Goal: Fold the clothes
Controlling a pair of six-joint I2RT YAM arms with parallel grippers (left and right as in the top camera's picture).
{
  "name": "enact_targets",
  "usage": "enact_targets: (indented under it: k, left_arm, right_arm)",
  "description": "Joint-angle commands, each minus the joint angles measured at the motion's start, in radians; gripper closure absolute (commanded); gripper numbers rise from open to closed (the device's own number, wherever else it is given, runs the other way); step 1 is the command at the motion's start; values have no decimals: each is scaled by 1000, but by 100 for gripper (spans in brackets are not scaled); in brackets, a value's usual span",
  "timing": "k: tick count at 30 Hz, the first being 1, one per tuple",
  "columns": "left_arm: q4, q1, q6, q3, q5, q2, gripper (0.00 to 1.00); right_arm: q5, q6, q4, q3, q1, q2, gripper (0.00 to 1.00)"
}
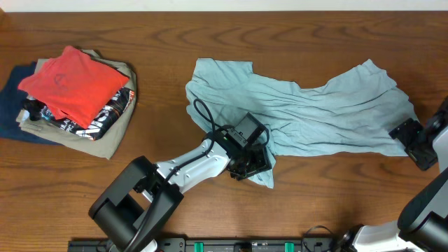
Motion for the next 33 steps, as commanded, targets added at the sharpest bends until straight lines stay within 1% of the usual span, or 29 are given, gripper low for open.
enact_targets:
  k: [1, 4, 5, 7, 9, 11, 14, 17, 19, 21, 22, 23, 24, 25, 26, 27, 28, 30, 31, 33]
  left_arm:
    - [3, -1, -24, -6, -2, 6, 43]
    - [2, -1, -24, -6, -2, 6, 43]
    - [3, -1, -24, -6, -2, 6, 46]
    - [2, -1, -23, -6, -2, 6, 49]
    - [1, -1, 1, -6, -1, 6, 53]
    - [-7, -1, 21, -6, -1, 6, 53]
    - [-15, -1, 21, -6, -3, 6, 54]
    - [-17, -1, 26, -6, -11, 6, 60]
    - [-18, -2, 42, -6, -28, 6, 69]
    - [-18, -4, 60, -6, -35, 7, 73]
    - [-18, -4, 68, -6, -35, 7, 79]
    - [-19, -4, 72, -6, -35, 8, 81]
    - [-20, -4, 80, -6, -35, 8, 87]
    - [-20, -4, 85, -6, -38, 8, 89]
    - [-26, -4, 85, -6, -52, 8, 94]
    - [-35, -3, 89, -6, -61, 8, 94]
    - [-49, -3, 94, -6, -69, 8, 94]
    - [-87, -3, 119, -6, -84, 8, 94]
    - [-114, -2, 144, -6, -92, 8, 94]
    - [-199, 16, 181, -6, -122, 5, 94]
  right_arm:
    - [17, 8, 3, -5, -3, -18, 19]
    - [17, 8, 1, -6, -3, -14, 21]
    - [17, 8, 0, -6, -3, -13, 22]
    - [19, 8, 0, -6, -3, -8, 26]
    - [40, 8, 0, -6, -3, 0, 29]
    - [61, 13, 1, -7, -3, 11, 29]
    - [66, 16, 16, -7, -3, 37, 29]
    - [69, 17, 32, -7, -2, 75, 30]
    - [69, 16, 58, -7, -2, 110, 30]
    - [70, 15, 89, -7, -2, 144, 30]
    - [69, 15, 106, -7, -3, 159, 30]
    - [69, 15, 118, -7, -3, 171, 30]
    - [70, 15, 128, -7, -3, 180, 31]
    - [70, 15, 136, -7, -3, 187, 35]
    - [71, 15, 142, -7, -3, 191, 47]
    - [78, 16, 142, -7, -3, 191, 58]
    - [85, 16, 142, -7, -3, 191, 76]
    - [101, 16, 129, -7, -5, 191, 97]
    - [122, 21, 108, -7, -7, 191, 99]
    - [197, 79, 38, -7, -20, 191, 99]
